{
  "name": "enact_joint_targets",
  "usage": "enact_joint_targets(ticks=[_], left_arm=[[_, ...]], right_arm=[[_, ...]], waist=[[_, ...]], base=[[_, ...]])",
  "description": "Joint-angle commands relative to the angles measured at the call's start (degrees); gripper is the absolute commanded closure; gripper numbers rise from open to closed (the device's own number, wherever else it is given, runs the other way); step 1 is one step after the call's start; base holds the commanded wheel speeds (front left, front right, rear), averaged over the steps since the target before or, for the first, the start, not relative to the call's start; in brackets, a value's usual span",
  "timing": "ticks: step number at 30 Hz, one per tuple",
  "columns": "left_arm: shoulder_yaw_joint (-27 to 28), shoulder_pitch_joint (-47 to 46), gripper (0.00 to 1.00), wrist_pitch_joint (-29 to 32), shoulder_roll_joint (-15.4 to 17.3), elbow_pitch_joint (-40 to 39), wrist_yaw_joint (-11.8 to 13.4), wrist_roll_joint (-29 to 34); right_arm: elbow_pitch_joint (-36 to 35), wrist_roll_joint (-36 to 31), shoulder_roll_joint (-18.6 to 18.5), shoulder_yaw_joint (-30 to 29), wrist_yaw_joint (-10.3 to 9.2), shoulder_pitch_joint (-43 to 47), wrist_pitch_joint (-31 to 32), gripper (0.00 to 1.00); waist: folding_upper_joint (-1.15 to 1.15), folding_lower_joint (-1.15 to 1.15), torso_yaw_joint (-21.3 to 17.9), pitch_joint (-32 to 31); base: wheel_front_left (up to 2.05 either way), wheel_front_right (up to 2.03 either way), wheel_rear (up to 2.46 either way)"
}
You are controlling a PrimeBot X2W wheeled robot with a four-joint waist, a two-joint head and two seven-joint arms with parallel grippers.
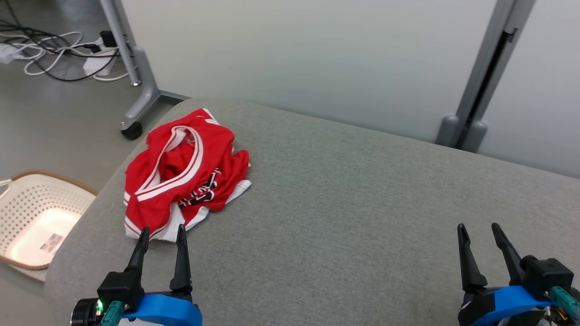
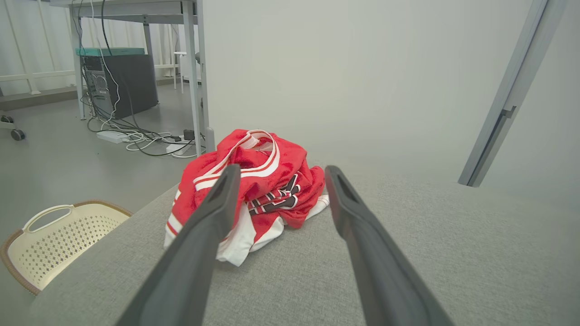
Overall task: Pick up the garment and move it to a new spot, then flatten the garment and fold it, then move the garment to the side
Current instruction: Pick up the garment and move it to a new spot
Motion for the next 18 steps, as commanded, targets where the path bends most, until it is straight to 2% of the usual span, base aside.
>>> enact_joint_targets(ticks=[1,10,18], left_arm=[[0.0,0.4,0.0,-0.2,0.4,-0.3,0.2,0.3],[0.0,0.7,0.0,0.3,1.4,-0.4,0.4,0.0],[0.1,1.5,0.0,0.8,2.0,-1.4,1.0,-0.7]], right_arm=[[-0.2,0.0,-0.3,0.1,0.01,0.8,-0.1,0.0],[0.4,1.1,-0.3,1.4,0.01,0.7,-0.3,0.0],[1.4,1.3,-0.3,2.2,0.01,-0.5,-0.6,0.0]], waist=[[0.0,0.0,2.4,1.1],[0.0,0.0,8.8,0.8],[0.0,0.0,9.6,1.2]], base=[[0.0,0.0,0.0],[0.0,0.0,0.0],[0.0,0.0,0.0]])
